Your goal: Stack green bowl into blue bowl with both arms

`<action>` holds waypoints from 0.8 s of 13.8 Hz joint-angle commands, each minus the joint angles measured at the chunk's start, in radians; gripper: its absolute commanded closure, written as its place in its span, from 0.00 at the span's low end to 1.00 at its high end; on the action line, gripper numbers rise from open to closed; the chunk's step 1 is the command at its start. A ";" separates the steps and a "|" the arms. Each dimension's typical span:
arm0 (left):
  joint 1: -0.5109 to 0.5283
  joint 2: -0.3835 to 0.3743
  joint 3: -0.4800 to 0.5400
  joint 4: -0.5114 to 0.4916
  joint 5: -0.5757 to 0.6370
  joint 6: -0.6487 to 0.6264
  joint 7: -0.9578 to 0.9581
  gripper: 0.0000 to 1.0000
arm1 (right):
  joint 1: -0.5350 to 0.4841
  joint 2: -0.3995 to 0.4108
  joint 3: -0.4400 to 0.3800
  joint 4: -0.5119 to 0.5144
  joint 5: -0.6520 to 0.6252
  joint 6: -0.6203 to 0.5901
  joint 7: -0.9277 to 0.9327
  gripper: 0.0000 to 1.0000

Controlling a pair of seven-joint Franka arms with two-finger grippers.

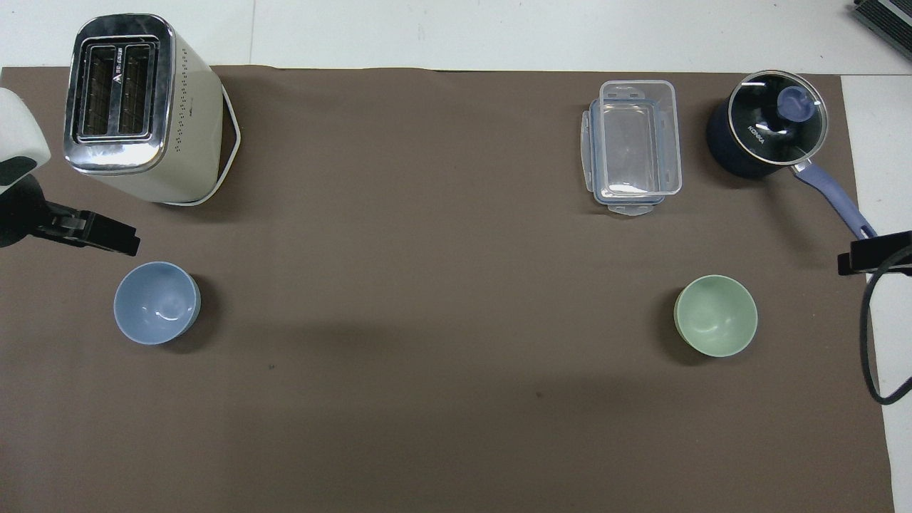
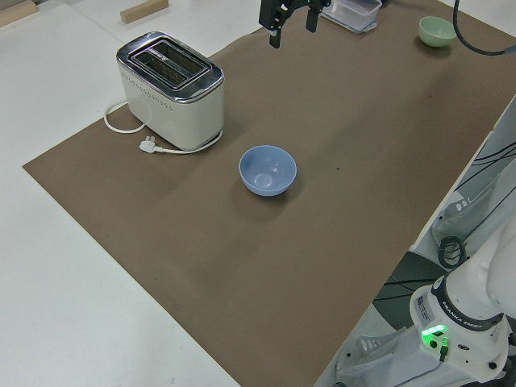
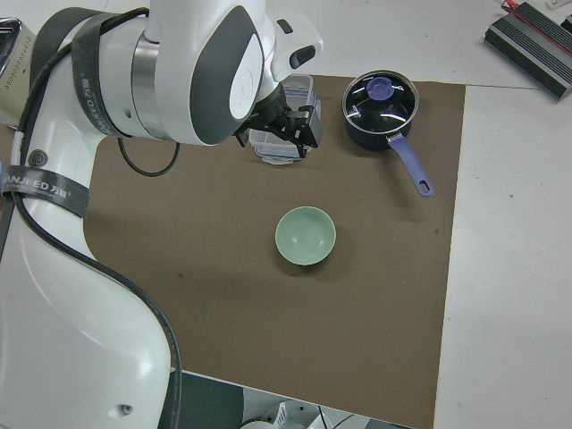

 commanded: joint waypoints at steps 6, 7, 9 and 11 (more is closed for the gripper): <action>-0.008 0.009 -0.002 0.027 0.014 -0.019 -0.013 0.00 | -0.012 -0.024 0.008 -0.027 -0.001 0.011 -0.018 0.00; -0.009 0.009 -0.003 0.027 0.012 -0.019 -0.013 0.00 | -0.012 -0.024 0.008 -0.027 -0.001 0.011 -0.018 0.00; -0.011 0.009 -0.002 0.025 0.012 -0.019 -0.015 0.00 | -0.012 -0.024 0.008 -0.027 -0.001 0.011 -0.016 0.00; -0.012 0.009 -0.003 0.027 0.012 -0.019 -0.015 0.00 | -0.012 -0.024 0.008 -0.027 -0.001 0.011 -0.016 0.00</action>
